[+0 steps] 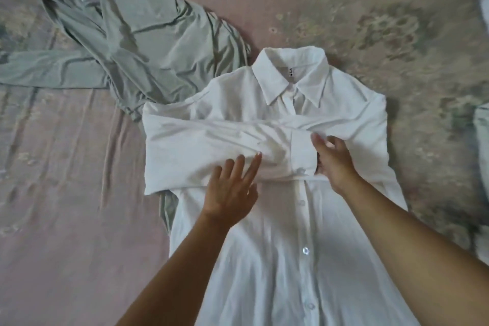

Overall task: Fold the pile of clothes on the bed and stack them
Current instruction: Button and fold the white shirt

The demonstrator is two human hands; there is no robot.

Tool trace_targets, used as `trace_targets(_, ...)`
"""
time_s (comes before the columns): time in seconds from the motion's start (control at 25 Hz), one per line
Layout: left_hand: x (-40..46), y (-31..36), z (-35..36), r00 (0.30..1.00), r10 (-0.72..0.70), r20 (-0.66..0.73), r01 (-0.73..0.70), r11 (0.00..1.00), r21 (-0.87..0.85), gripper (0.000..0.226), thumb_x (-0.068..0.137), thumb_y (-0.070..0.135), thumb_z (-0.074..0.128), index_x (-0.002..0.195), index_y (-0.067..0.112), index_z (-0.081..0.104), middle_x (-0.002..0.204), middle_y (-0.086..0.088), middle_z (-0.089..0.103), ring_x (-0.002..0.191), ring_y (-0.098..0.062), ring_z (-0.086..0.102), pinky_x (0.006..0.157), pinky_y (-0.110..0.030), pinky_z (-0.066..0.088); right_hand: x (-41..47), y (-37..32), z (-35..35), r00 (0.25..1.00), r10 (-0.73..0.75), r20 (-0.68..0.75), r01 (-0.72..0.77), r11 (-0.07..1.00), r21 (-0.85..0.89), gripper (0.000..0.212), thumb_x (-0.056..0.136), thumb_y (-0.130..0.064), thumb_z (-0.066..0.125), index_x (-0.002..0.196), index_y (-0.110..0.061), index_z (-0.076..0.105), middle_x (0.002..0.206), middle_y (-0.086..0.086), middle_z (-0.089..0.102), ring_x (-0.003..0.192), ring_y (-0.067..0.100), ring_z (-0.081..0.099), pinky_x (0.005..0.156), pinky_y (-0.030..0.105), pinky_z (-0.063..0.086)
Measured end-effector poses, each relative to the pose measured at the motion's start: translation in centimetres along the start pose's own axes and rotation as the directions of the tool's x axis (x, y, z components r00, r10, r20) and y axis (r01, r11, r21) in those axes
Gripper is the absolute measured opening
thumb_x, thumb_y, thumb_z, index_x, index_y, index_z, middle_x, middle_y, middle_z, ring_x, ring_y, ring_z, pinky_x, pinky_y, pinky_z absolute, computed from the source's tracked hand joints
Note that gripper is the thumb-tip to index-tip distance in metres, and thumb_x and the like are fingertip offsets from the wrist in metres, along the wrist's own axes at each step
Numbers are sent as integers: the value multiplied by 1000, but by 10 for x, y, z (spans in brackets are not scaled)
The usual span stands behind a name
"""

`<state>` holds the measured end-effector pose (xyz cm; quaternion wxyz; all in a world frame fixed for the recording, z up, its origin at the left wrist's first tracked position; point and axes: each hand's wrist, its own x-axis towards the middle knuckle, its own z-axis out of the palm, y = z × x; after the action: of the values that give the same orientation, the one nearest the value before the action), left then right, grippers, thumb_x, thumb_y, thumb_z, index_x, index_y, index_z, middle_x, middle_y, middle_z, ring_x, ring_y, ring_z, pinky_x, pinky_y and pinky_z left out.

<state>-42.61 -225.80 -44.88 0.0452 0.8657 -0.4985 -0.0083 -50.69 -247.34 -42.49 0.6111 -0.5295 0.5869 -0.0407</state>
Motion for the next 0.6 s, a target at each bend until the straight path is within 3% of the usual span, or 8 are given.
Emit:
trace_targets(0.04, 0, -7, 1, 999, 30, -10, -30, 999, 22, 60, 77, 33, 51, 135, 17, 54, 125, -15, 60, 104, -34, 58, 81, -45, 44, 5, 4, 3, 998, -62, -31, 58, 992, -108, 65, 81, -40, 70, 133, -14, 42, 120, 6, 56, 102, 22, 59, 75, 35, 53)
trace_targets(0.12, 1, -16, 4, 997, 77, 30, -79, 995, 56, 59, 82, 37, 47, 138, 20, 50, 143, -14, 46, 129, -36, 46, 101, -54, 32, 10, 2, 5, 982, -177, -59, 167, 976, -142, 56, 82, -12, 71, 132, -7, 45, 114, 9, 58, 98, 20, 59, 85, 33, 50)
trace_targets(0.24, 10, -9, -1, 995, 84, 47, -86, 995, 49, 60, 87, 42, 43, 143, 22, 42, 150, -12, 35, 139, -35, 32, 108, -59, 22, 17, -12, -28, 952, -279, -125, 270, 959, -85, 43, 82, 3, 66, 122, -2, 53, 105, 14, 63, 82, 14, 62, 77, 24, 50)
trace_targets(0.32, 17, 4, -9, 997, 65, 31, -66, 997, 33, 60, 90, 45, 38, 146, 23, 37, 152, -10, 32, 141, -34, 27, 109, -62, 19, 27, -23, -81, 935, -294, -199, 270, 953, -142, 37, 84, 4, 63, 119, 4, 54, 106, 20, 63, 71, 7, 60, 64, 13, 47)
trace_targets(0.36, 22, 9, -13, 998, 53, 29, -54, 998, 27, 60, 91, 46, 35, 146, 23, 35, 153, -10, 31, 142, -34, 25, 110, -62, 16, 33, -29, -111, 925, -293, -244, 243, 946, -214, 33, 85, 1, 63, 117, 5, 56, 109, 22, 63, 73, 11, 60, 60, 12, 44)
trace_targets(0.48, 36, 15, -7, 1000, -7, 26, 6, 1000, 31, 58, 93, 48, 29, 147, 24, 31, 154, -10, 29, 142, -35, 22, 110, -64, 12, 42, -40, -171, 889, -309, -337, 124, 872, -474, 32, 87, -9, 64, 116, 2, 58, 115, 22, 63, 97, 30, 61, 70, 30, 43)
trace_targets(0.6, 37, 9, 9, 993, -86, 87, 81, 995, 65, 58, 93, 48, 26, 145, 23, 31, 152, -14, 31, 140, -36, 23, 106, -67, 15, 44, -37, -168, 905, -325, -274, 154, 852, -501, 35, 89, -8, 62, 121, 2, 55, 115, 20, 61, 103, 33, 59, 77, 29, 39)
